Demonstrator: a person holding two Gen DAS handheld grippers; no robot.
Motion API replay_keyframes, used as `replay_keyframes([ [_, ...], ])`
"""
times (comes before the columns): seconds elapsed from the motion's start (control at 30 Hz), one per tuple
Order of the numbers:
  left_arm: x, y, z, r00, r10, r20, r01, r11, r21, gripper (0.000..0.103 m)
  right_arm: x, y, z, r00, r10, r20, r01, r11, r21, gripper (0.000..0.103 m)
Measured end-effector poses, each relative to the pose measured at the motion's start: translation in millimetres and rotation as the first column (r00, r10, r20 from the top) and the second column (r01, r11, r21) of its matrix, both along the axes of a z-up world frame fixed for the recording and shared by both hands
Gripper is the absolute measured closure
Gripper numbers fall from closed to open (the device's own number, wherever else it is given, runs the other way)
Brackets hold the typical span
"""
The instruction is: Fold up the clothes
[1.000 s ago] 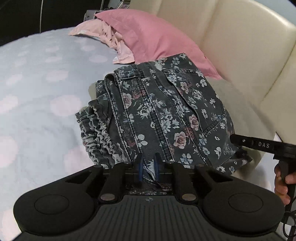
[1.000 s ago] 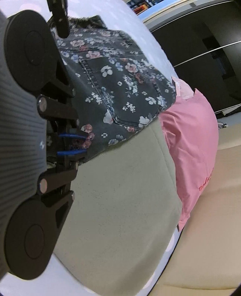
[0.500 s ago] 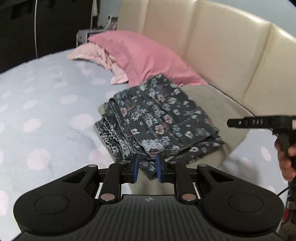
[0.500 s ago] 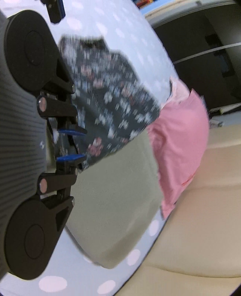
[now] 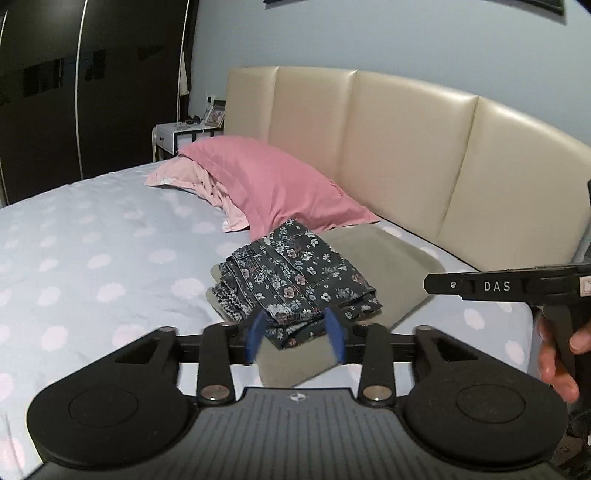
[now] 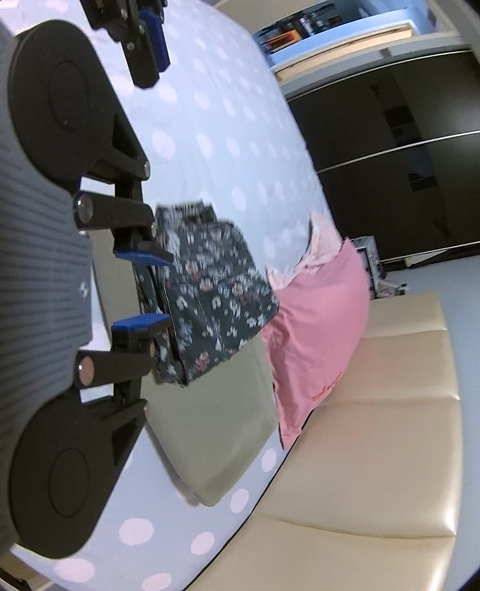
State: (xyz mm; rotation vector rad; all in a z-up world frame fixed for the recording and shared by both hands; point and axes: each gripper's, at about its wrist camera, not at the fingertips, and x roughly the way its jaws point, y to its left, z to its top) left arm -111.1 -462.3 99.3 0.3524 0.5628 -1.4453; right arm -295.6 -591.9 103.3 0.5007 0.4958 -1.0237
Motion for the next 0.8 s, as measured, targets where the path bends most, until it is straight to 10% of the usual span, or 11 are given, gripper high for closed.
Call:
replay_keyframes([
  [0.33, -23, 69, -12, 0.996, 0.029, 0.079, -0.031, 0.999, 0.03, 0.047, -1, 114, -3, 0.991, -0.054, -0.122, 0.043, 0.995, -0.091, 0.038],
  [0.8, -45, 95, -72, 0.991, 0.114, 0.068, -0.117, 0.992, 0.038, 0.034, -9, 167, -68, 0.991, -0.109, -0.083, 0.105, 0.993, -0.055, 0.034],
])
